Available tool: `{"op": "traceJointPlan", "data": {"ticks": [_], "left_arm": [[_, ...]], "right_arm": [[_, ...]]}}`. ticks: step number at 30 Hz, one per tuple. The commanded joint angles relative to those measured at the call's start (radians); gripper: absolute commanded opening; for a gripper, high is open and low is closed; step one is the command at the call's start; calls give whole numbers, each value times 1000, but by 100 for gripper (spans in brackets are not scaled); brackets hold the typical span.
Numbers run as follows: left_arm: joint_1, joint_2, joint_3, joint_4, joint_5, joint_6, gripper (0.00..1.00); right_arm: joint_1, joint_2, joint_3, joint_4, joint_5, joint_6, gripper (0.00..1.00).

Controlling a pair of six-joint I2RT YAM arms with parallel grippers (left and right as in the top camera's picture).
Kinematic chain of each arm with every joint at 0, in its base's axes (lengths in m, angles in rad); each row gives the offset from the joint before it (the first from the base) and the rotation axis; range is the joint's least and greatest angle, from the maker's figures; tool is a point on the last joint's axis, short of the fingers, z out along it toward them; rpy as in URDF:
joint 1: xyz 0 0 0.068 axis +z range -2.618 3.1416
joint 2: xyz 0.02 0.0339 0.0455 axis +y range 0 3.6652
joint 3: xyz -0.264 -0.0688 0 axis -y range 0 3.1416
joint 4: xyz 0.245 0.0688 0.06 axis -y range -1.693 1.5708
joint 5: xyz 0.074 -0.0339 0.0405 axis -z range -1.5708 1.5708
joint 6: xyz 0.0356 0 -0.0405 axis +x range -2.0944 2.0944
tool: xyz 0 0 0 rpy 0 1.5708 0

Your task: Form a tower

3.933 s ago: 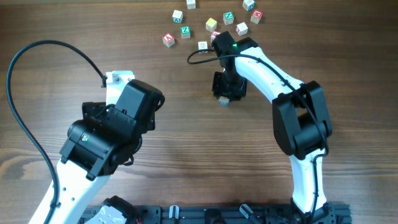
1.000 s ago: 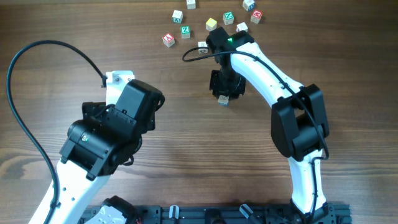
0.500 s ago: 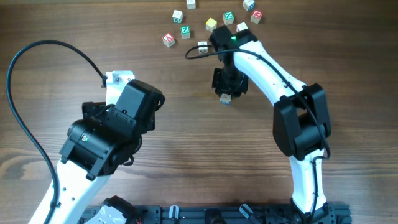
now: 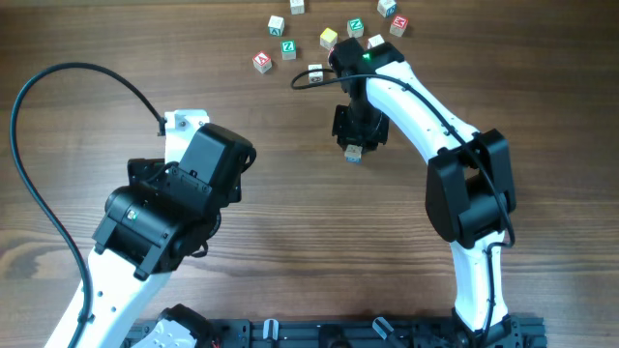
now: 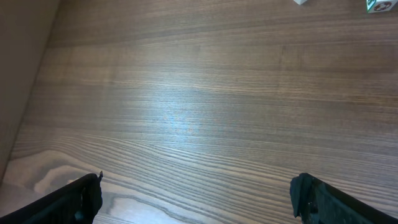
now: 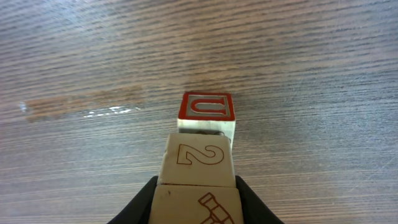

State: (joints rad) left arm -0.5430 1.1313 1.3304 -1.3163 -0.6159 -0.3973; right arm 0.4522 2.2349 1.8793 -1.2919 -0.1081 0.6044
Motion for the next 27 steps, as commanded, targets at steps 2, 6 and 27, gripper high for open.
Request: {"op": "traceJointPlan", "data": {"ticks": [2,6,27], "left_arm": [[2,-9,-1,2,-2,8,100],[2,-9,-1,2,-2,8,100],[2,-9,-1,2,-2,8,100]], "right_arm": [[-5,-40,35,-7,-8,-3,5],[-5,-46,34,-7,-5,-3,5],[-5,-45,29,-4,10,-2,5]]}}
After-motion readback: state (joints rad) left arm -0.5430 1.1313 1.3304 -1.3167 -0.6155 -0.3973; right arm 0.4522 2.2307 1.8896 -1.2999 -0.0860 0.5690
